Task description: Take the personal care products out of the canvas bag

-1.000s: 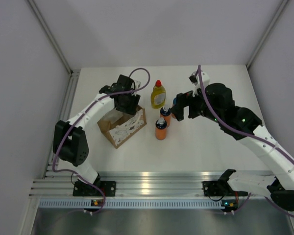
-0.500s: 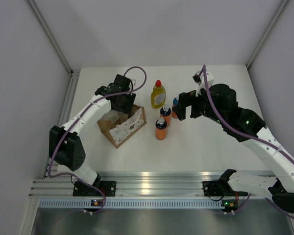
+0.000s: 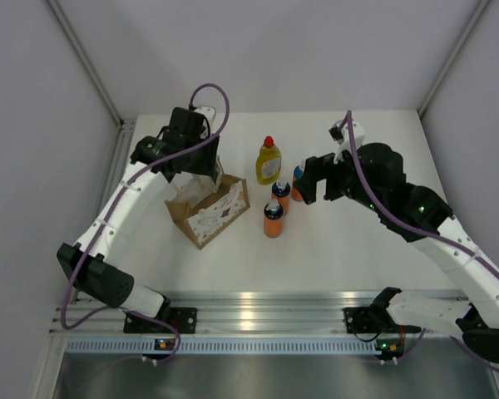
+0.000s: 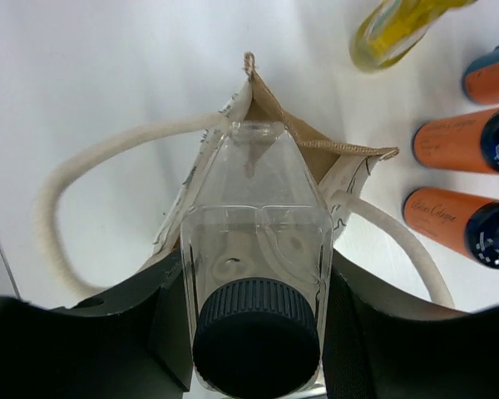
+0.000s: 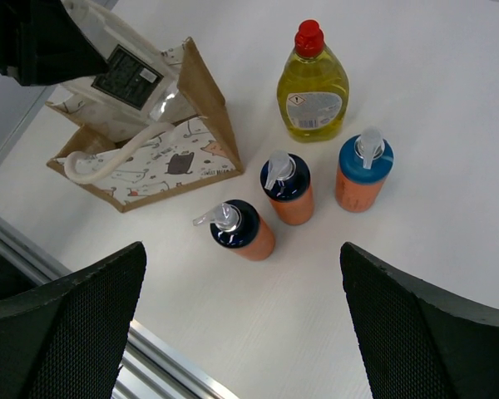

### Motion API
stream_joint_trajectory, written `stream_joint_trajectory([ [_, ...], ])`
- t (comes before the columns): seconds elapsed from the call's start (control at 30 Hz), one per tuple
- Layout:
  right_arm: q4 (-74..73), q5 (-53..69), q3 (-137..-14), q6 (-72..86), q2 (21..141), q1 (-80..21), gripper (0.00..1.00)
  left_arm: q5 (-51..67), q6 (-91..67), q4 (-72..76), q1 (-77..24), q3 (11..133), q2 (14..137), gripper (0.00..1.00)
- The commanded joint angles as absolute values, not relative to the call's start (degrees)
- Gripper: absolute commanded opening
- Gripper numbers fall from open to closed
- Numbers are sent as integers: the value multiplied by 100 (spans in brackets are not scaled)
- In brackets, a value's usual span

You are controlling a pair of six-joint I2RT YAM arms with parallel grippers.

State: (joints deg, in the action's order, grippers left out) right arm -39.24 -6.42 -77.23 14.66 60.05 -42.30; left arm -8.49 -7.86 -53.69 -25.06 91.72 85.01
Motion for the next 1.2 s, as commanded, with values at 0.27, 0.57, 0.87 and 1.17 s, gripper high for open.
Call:
stream_joint_trajectory([
  [0.27, -3902, -756, -7603, 1477, 5757, -4140, 95, -1178, -1274, -5089, -2496, 10801, 7585, 0],
  [0.57, -3902, -870, -7488, 1468, 5634, -4148, 95, -45, -1626, -5089, -2505, 11346, 7445, 0],
  [0.87, -3902, -932, -7383, 1468, 5528, -4140, 95, 1394, -2064, -5106, -2505, 11417, 7330, 0],
  [1.17, -3902, -993, -7392, 1441, 5484, -4140, 95, 3039, -2355, -5098, -2496, 11619, 7523, 0],
])
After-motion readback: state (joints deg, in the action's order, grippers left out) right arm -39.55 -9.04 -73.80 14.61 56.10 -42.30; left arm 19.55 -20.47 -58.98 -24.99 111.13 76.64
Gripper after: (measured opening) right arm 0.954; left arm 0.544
